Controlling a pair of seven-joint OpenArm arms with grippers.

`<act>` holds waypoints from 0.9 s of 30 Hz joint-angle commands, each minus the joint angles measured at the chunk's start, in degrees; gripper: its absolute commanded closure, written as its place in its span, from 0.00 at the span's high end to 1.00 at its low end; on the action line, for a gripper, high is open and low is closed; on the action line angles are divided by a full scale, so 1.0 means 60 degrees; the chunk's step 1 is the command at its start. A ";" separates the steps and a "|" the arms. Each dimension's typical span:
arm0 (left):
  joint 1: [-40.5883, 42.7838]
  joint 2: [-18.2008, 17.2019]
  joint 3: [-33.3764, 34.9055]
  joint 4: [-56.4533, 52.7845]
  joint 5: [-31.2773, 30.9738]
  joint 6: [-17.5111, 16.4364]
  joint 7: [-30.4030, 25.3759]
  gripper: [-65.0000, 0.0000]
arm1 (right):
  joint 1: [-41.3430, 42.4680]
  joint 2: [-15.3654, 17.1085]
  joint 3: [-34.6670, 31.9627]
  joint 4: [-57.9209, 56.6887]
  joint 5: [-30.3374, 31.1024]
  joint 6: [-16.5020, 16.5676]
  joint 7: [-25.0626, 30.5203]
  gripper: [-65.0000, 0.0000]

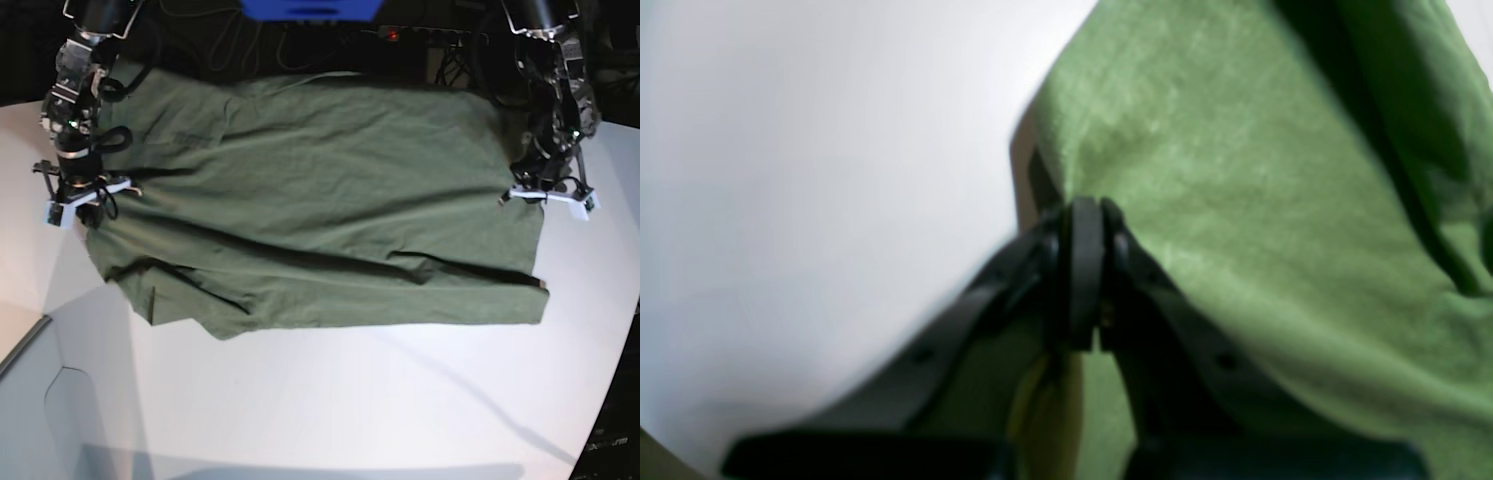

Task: Layout the t-shirt on the table in an organized manner, then fold the t-shirt properly
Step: 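Grasp the shirt edges with both grippers and pull them apart to smooth, then pull the shirt hem with the right gripper away from the left gripper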

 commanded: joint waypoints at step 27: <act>-0.0449 -0.0110 -0.0014 0.0159 -0.0033 -0.0057 -0.0090 0.25 | 0.2726 0.0313 -0.1606 -0.0083 -0.1499 0.2513 -0.1479 0.64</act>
